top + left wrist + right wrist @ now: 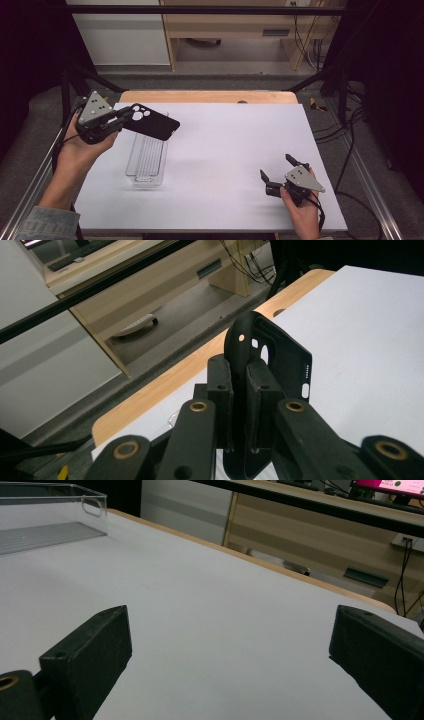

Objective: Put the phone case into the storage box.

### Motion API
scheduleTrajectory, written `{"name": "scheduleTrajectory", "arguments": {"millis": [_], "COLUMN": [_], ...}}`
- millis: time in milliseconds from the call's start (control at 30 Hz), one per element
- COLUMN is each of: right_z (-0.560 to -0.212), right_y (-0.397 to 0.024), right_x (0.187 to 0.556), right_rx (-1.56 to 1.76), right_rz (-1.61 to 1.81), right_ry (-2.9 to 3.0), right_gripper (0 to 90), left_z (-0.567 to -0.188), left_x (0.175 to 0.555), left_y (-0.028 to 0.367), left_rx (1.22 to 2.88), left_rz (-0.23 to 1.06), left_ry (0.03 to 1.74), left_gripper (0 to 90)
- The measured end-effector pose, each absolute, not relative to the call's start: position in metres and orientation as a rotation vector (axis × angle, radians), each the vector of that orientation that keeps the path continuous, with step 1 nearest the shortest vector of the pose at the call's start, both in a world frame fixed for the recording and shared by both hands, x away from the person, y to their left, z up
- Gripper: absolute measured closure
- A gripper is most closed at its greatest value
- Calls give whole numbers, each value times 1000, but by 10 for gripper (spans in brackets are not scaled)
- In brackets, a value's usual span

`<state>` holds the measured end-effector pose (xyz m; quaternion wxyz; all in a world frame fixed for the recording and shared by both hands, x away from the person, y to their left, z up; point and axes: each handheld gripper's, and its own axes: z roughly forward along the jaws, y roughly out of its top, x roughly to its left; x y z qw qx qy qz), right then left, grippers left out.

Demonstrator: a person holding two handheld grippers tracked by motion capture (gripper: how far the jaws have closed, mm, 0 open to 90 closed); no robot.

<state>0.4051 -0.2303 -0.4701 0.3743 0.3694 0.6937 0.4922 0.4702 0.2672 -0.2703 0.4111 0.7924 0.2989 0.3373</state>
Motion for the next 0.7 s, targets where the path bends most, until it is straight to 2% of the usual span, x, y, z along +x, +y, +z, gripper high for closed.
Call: {"name": "scheduleTrajectory", "arguments": {"millis": [200, 700], "right_z": [-472, -473], "right_y": [-229, -226], "right_x": [405, 406], "right_rx": [936, 893], "right_rz": [1265, 1294], "right_ry": [1786, 1776], "right_gripper": [41, 44], "left_z": [-270, -269], "left_x": [468, 461], "left_y": [281, 299], "left_rx": [1974, 2041], "left_rz": [879, 972], "left_ry": [774, 774], "left_gripper": [828, 827]}}
